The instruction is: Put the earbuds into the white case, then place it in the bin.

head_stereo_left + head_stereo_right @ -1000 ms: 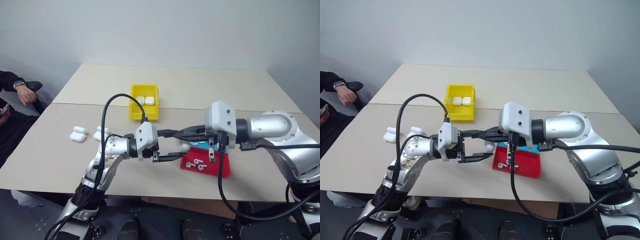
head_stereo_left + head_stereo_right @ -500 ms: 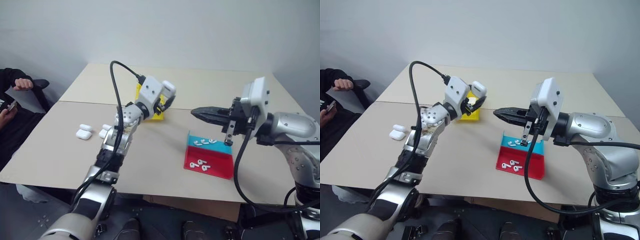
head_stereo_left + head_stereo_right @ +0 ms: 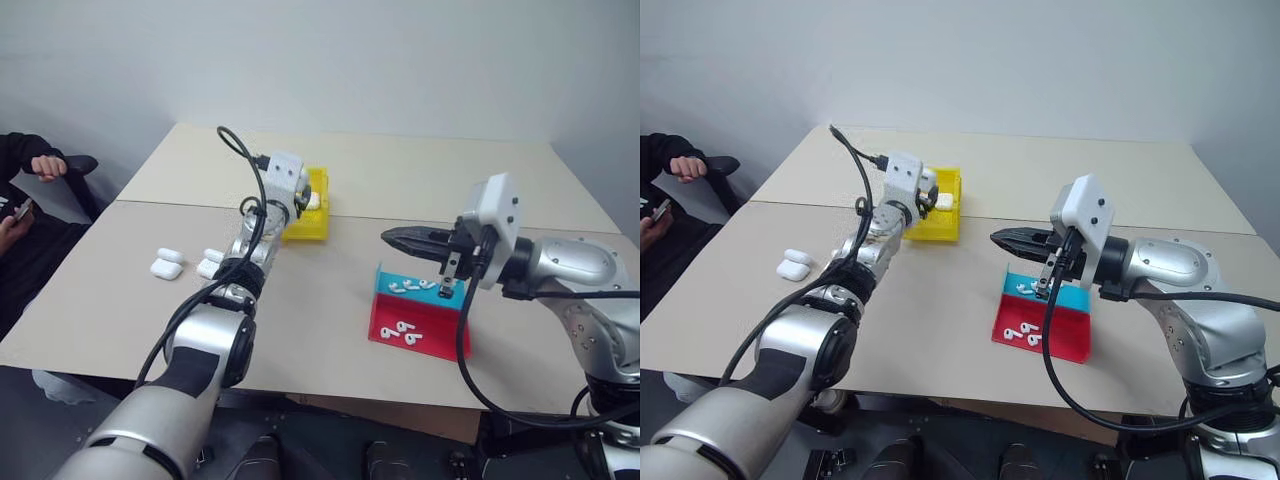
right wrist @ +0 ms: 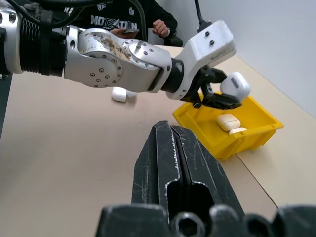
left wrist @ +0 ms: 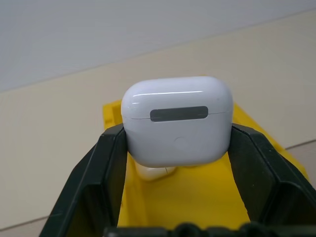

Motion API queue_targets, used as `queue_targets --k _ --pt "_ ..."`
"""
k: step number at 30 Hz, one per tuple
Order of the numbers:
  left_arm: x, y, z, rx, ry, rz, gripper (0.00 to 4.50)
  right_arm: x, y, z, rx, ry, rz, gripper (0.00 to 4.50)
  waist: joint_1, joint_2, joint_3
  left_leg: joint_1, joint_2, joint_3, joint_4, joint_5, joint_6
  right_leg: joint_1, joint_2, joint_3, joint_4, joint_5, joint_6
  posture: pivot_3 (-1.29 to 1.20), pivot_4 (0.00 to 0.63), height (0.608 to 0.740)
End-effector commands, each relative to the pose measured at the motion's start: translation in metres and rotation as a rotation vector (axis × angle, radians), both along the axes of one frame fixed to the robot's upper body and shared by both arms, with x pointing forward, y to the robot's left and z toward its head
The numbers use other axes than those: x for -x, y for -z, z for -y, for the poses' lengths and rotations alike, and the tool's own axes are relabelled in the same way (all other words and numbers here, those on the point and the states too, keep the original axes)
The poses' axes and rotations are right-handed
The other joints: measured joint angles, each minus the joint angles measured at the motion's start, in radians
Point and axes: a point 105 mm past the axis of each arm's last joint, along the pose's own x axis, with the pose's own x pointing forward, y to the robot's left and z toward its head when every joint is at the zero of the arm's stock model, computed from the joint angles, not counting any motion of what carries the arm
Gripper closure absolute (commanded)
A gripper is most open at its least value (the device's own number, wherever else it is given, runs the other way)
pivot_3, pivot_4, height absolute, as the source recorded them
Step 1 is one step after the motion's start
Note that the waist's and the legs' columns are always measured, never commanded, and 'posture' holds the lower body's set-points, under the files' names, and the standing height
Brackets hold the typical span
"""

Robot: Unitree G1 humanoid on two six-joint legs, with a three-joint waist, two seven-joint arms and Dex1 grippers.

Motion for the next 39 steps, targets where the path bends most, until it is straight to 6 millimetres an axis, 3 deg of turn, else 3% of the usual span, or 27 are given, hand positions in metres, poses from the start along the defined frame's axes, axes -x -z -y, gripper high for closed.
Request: queue_targets --k 1,3,4,8,11,15,17,24,32,36,39 --pt "0.0 -0.017 0.01 -0.003 0.032 0.043 0.74 0.004 -0.006 0.003 0.013 0.026 0.042 4.5 0.003 0.0 0.0 0.0 0.0 0.0 0.0 0.0 0.0 0.0 0.0 0.0 0.0 0.0 0.0 0.0 0.15 0.74" --pt "0.0 -0.013 0.011 -0.013 0.038 0.031 0.12 0.004 -0.005 0.004 0.014 0.032 0.038 4.5 0.004 0.0 0.0 0.0 0.0 0.0 0.001 0.0 0.0 0.0 0.0 0.0 0.0 0.0 0.0 0.0 0.15 0.74" --pt "0.0 -0.013 0.011 -0.013 0.031 0.043 0.03 0.004 -0.005 0.004 0.014 0.033 0.037 4.5 0.004 0.0 0.0 0.0 0.0 0.0 0.001 0.0 -0.001 0.0 0.0 0.0 0.0 0.0 -0.001 0.0 0.15 0.74" --pt "0.003 -0.027 0.016 -0.043 0.065 0.135 0.03 0.003 -0.002 0.004 0.024 0.033 0.031 4.5 0.004 0.0 0.0 0.0 0.0 0.0 0.001 0.0 -0.001 0.001 0.0 0.0 0.0 0.0 -0.001 0.0 0.15 0.74" --pt "0.011 -0.039 0.022 0.056 0.196 0.195 0.03 0.002 -0.002 0.004 0.032 0.034 0.033 4.5 0.004 0.0 0.0 0.0 0.0 0.0 0.001 0.0 -0.001 0.001 0.0 0.0 0.0 0.0 -0.001 0.0 0.15 0.74" --pt "0.039 -0.05 0.024 0.107 0.497 0.244 0.03 0.002 0.0 0.011 0.07 0.035 0.045 4.5 -0.005 0.0 0.0 0.0 0.0 0.0 0.001 0.0 -0.001 0.001 0.0 0.0 0.0 -0.001 -0.003 0.0 0.15 0.74" --pt "0.054 -0.048 0.021 0.088 0.569 0.243 0.03 0.003 0.003 0.016 0.097 0.026 0.049 4.5 -0.013 0.0 0.0 0.0 0.0 0.0 0.0 0.0 -0.001 0.001 0.0 0.0 0.001 0.0 -0.003 0.0 0.15 0.74" --pt "0.141 -0.04 -0.031 -0.076 0.825 0.191 0.03 0.016 0.023 0.062 0.237 0.008 0.05 4.5 -0.022 0.0 0.0 0.002 0.001 0.0 0.0 0.0 0.0 0.001 0.0 0.0 0.001 -0.001 -0.004 0.0 0.15 0.74" --pt "0.217 -0.027 -0.086 -0.223 0.992 -0.064 0.03 0.019 0.033 0.116 0.413 0.069 -0.002 4.5 -0.033 0.001 0.0 0.005 0.003 0.003 0.003 -0.001 -0.001 0.004 -0.002 0.0 0.001 0.0 -0.01 0.0 0.15 0.74" --pt "0.237 -0.02 -0.103 -0.248 0.989 -0.167 0.03 0.02 0.033 0.13 0.437 0.094 -0.007 4.5 -0.044 0.001 0.0 0.005 0.002 0.006 0.003 -0.001 -0.002 0.003 -0.005 0.0 0.0 0.0 -0.01 0.0 0.15 0.74" --pt "0.241 -0.014 -0.115 -0.241 0.945 -0.205 0.03 0.025 0.033 0.131 0.44 0.067 -0.014 4.5 -0.046 0.001 0.0 0.005 0.002 0.006 0.003 -0.001 -0.002 0.001 -0.006 0.0 0.0 0.0 -0.01 0.0 0.15 0.74"
